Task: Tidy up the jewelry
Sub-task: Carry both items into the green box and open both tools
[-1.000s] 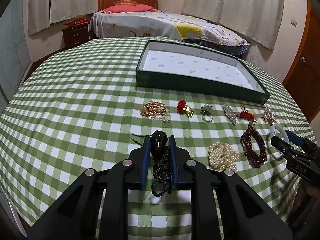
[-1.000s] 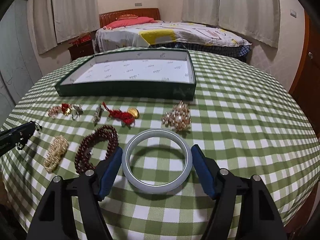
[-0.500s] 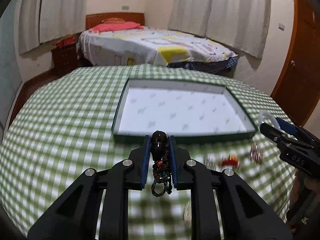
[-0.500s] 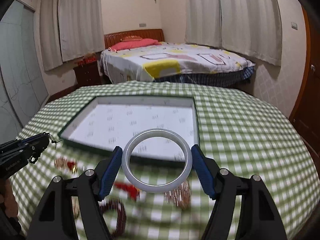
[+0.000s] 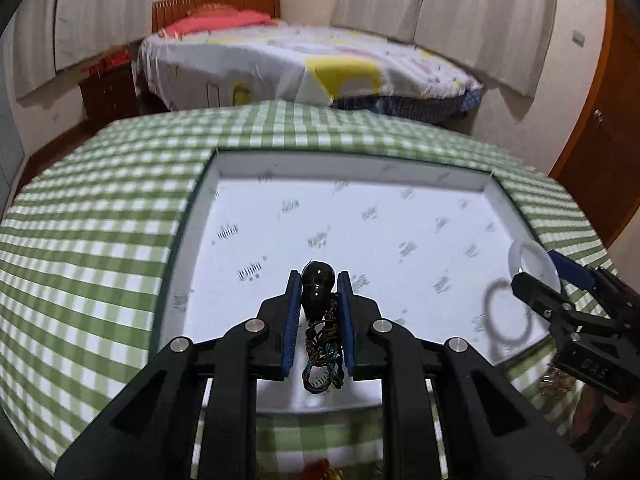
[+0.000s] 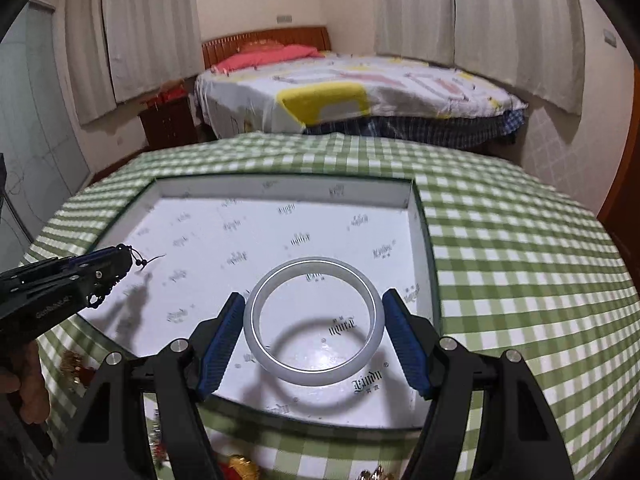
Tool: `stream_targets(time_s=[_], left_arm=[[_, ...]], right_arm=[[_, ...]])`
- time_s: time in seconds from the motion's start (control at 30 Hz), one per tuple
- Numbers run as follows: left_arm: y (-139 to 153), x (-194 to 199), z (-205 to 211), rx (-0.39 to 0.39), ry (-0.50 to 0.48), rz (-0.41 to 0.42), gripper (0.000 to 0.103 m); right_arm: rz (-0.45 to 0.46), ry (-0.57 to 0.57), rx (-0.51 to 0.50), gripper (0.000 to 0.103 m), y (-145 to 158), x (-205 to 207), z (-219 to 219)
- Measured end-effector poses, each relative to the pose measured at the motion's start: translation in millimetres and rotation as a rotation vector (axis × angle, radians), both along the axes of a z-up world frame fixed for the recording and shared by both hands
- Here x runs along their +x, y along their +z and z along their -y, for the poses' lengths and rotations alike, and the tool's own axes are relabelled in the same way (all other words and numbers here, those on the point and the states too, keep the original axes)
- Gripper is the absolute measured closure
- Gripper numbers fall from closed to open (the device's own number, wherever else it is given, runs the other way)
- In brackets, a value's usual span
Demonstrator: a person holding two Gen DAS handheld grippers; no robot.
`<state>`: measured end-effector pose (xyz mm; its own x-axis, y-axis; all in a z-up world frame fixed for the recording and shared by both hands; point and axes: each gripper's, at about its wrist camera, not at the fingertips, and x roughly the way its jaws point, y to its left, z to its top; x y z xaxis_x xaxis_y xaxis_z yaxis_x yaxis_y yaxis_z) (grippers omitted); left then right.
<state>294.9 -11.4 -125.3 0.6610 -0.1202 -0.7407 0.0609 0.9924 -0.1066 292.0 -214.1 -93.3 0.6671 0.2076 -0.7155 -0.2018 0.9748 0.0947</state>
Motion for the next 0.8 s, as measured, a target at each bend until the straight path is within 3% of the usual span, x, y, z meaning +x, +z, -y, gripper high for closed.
stream_targets(time_s=[0.27,0.57,0.63,0.7,0.8], left_arm=[[-22,11,-1,0.021,-0.002,-0.059,0.085],[-25,13,0,0.019,-0.001,-0.052,0.082],[-25,13,1,0.023,-0.004,-0.048,0.077],[-24,13,2,0.029,0.001,-0.045,0.058],[-25,11,1,0.022,0.006,-0.043,0.055]], right_arm=[[-0.057,0.009,-0.024,0.034,-17,8,1],[-0.075,0.016,-0.078,0.034,-21,11,-4],[-0.076,0.018,-0.083,0.034,-22,12,-4],[-0.077,0.023,-0.076,0.03,-21,12,-3],[-0.076,0.025,-0.073,0.029,-22,13,-4]])
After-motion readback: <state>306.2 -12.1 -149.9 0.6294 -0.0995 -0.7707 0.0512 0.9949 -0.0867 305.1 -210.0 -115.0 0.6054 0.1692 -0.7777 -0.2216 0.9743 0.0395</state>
